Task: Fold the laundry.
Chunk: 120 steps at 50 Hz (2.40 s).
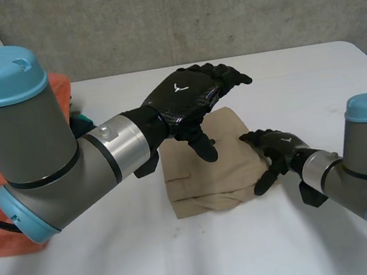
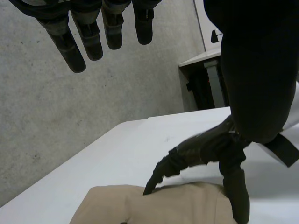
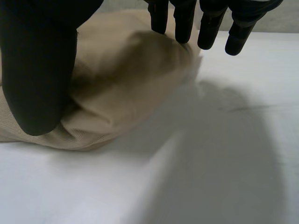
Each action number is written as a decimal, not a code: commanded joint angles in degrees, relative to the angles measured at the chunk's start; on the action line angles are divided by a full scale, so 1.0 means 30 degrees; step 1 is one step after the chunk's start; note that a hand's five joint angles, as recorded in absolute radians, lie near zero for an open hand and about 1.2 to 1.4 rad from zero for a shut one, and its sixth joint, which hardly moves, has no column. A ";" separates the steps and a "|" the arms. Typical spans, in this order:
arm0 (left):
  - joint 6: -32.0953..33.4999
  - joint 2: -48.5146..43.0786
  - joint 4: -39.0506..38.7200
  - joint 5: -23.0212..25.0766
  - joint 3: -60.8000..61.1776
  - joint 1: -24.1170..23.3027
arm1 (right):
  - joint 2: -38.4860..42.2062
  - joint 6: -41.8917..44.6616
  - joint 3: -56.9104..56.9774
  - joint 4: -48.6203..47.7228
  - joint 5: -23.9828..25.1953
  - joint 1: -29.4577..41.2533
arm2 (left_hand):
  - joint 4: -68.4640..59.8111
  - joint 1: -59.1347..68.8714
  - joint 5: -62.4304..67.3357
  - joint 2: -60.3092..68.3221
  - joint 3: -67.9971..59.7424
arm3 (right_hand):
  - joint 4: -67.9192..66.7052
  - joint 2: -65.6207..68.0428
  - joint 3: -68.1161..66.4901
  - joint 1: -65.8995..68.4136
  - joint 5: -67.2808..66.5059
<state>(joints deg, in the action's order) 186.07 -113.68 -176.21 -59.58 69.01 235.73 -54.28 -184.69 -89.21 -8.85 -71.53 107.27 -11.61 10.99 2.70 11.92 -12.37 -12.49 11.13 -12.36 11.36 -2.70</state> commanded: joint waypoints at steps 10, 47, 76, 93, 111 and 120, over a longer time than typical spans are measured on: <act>-0.0002 0.0277 -0.0002 -0.0032 0.0053 -0.0061 | 0.2036 -0.1918 0.2605 -0.1091 -0.0679 0.1098 | -0.0431 0.0640 0.0068 0.0328 -0.0177 | -2.2504 2.2956 -2.2547 2.2881 -2.2433; 0.0028 0.0365 -0.0119 -0.0061 -0.0152 -0.0120 | 1.3639 -0.3651 2.5166 0.4504 -0.4048 -0.8657 | -0.0431 0.0640 0.0068 0.0328 -0.0177 | -2.2504 2.2956 -2.2547 2.2881 -2.2433; -0.0002 0.0394 -0.0119 -0.0119 0.0053 -0.0383 | 0.9013 0.5519 1.9369 0.0578 -0.9849 -0.8483 | -0.0431 0.0640 0.0068 0.0328 -0.0177 | 0.0829 -0.0378 0.0787 -0.0452 0.0900; 0.0437 0.2065 -0.0909 -0.6705 -0.0562 0.3420 | -0.0915 0.8060 0.6400 -0.2032 0.0531 -0.6701 | 0.0298 -0.0089 -0.0660 -0.0400 0.0551 | 0.0829 -0.0378 0.0787 -0.0452 0.0900; 0.8436 -0.6896 -0.5246 -0.8558 -0.3138 1.2242 | -0.5404 1.7298 -0.3748 -0.0857 0.3305 -0.4996 | -0.0429 0.0638 0.0067 0.0327 -0.0176 | 0.0829 -0.0378 0.0787 -0.0452 0.0900; 0.7092 -0.8397 -0.5100 -0.7209 -0.3785 1.2421 | -0.5462 1.6536 -0.3838 -0.0946 0.3014 -0.4996 | -2.2762 2.2971 2.2400 2.2660 -2.2509 | 0.0829 -0.0378 0.0787 -0.0452 0.0900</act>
<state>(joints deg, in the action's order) 211.33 -138.56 -192.01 -83.22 57.84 273.88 -70.64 -133.60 -101.40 -11.58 -61.76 92.44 -25.72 27.81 15.70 25.58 -25.53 -12.43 12.31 -12.41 13.37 -2.81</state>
